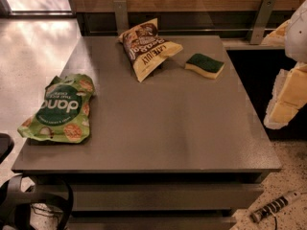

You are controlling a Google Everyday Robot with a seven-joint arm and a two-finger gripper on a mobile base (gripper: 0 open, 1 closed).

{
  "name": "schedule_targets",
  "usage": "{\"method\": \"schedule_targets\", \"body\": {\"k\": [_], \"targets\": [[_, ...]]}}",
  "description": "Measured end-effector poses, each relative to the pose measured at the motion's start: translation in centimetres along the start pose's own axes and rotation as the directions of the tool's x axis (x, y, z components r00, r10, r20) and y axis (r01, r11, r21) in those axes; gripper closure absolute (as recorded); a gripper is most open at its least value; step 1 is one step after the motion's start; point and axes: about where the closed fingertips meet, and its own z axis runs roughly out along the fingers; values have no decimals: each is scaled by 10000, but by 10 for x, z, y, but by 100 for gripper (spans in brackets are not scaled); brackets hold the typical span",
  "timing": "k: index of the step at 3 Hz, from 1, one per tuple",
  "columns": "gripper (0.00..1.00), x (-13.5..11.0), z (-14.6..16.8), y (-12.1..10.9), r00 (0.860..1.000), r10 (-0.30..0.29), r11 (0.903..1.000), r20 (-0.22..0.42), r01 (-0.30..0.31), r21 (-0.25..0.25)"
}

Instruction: Move sponge near green rice chip bag

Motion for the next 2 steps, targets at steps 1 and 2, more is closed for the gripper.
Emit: {"method": "schedule_targets", "body": {"k": [1, 2], "targets": [[0, 0, 0, 0, 10000, 0, 10000, 1, 0, 2], [0, 4, 2, -11, 9992, 308, 9990, 269, -317, 330]]}}
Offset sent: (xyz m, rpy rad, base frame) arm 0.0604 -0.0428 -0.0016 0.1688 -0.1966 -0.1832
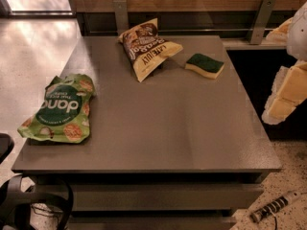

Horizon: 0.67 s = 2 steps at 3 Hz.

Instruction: Move sponge near green rice chip bag

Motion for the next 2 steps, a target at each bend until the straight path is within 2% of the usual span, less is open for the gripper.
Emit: {"method": "schedule_targets", "body": {"k": [1, 2], "targets": [[0, 21, 22, -24, 9862, 1329, 9889, 989, -1387, 540], [0, 37, 52, -53, 9291, 2582, 9555, 2649, -2860, 721]]}}
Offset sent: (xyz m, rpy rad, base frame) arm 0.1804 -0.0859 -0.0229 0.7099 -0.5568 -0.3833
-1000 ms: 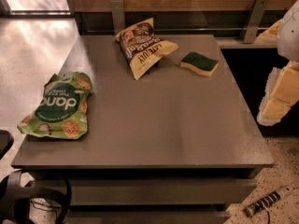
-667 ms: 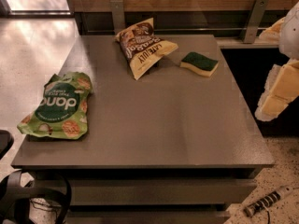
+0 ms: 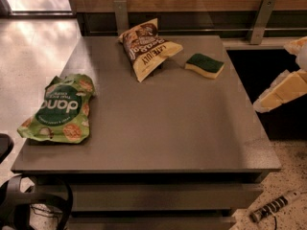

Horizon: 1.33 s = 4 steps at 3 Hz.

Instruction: Move sponge near green rice chip bag

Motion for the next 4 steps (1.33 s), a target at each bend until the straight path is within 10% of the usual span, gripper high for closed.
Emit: {"method": "schedule_targets", "body": {"k": [2, 4], "targets": [[0, -29, 53, -78, 9135, 1370, 9805, 3831, -1801, 787], [0, -36, 58, -92, 8947, 1416, 9746, 4237, -2010, 988]]}}
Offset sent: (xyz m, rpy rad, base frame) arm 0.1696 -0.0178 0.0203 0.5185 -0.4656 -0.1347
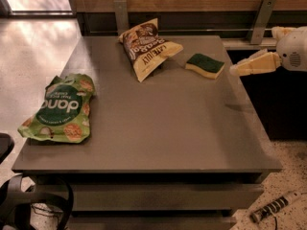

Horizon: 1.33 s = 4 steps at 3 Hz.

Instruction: Move sponge near green rice chip bag

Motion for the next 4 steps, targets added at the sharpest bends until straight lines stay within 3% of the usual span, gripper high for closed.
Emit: {"method": "schedule_targets", "body": {"k": [1, 3, 4], "targets": [[0, 5, 20, -1, 9995, 204, 9993, 249, -196, -324], [0, 15, 92, 14, 9884, 872, 9809, 1246, -634, -1839], [0, 19, 114, 21, 9835, 1055, 9731, 1468, -718, -2187]]}}
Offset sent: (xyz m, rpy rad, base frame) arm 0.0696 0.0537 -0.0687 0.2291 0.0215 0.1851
